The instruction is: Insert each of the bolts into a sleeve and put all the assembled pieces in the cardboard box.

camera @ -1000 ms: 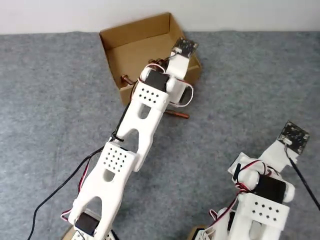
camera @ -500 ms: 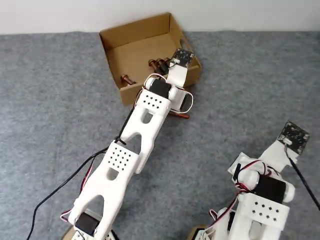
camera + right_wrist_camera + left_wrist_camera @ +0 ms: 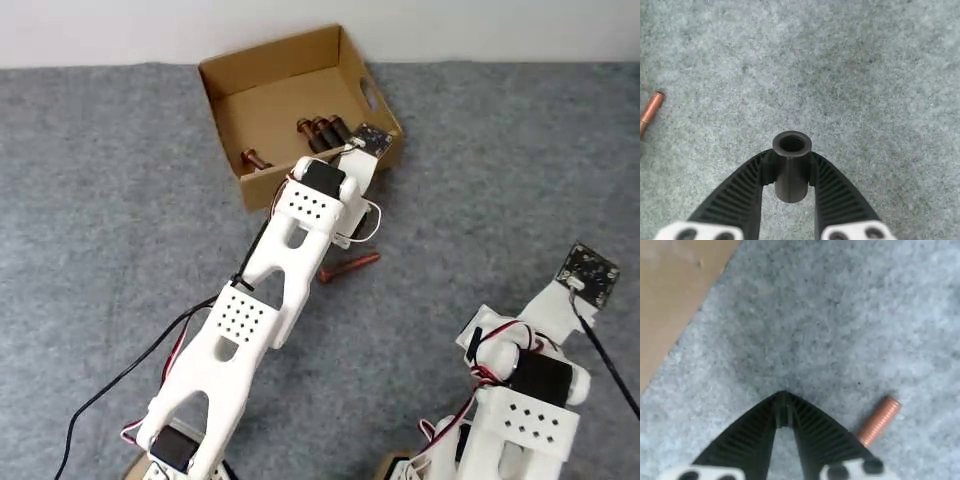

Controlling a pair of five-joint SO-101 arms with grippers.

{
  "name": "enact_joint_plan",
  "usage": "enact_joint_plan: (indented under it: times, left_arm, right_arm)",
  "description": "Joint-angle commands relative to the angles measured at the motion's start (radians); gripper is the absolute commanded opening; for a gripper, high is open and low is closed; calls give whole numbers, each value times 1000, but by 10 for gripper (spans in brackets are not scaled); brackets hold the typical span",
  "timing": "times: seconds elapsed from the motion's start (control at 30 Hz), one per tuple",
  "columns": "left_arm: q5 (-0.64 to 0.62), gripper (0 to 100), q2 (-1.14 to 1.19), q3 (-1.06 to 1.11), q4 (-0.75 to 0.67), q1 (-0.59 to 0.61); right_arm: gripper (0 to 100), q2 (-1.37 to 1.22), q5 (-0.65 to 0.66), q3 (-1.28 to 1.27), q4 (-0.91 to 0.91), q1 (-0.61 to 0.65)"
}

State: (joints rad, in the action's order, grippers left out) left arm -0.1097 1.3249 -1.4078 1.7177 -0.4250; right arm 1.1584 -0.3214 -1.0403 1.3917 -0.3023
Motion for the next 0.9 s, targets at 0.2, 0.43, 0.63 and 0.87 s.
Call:
enact_joint_plan:
  times: [0.2, 0.43, 0.63, 0.87]
  left_arm:
    - [69, 11, -173, -24, 40, -61]
    - [224, 111, -278, 113, 40, -71]
    - [351, 128, -497, 535, 38, -80]
    - [427, 126, -594, 668, 35, -74]
  right_arm:
    - [8, 15, 14, 11, -18, 10]
    - [8, 15, 14, 11, -19, 10]
    - [8, 15, 14, 11, -18, 10]
    - [8, 15, 14, 11, -19, 10]
